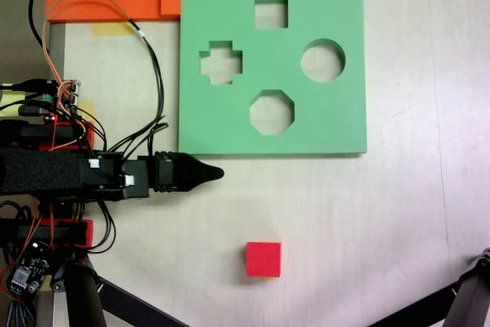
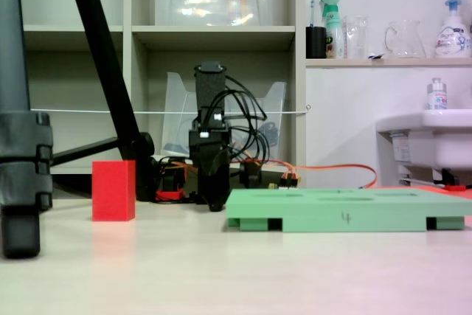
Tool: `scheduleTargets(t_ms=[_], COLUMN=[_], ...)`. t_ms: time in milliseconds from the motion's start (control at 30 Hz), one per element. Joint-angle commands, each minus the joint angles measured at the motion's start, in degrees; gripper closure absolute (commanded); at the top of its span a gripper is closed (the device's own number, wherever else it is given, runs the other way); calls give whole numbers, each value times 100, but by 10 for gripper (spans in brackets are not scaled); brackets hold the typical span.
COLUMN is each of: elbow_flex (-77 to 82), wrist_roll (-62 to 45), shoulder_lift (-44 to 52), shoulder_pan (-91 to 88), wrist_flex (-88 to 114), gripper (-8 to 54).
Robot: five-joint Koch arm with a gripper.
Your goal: Put the square block into the corresponding hole
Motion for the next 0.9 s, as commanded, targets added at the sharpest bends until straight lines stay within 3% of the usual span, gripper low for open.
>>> scheduleTargets(t_ms=[0, 400, 467, 533, 600, 667, 867], elbow_flex=[404, 404, 404, 378, -79, -598, -3340], wrist_roll=[70, 237, 1213, 3164, 4201, 4904, 7260], shoulder_lift=[352, 352, 352, 360, 360, 360, 369], shoulder_pan=[-70, -79, -26, 220, 554, 738, 817], wrist_flex=[132, 114, -114, -668, -914, -527, 3858], gripper=[117, 111, 111, 124, 162, 162, 163])
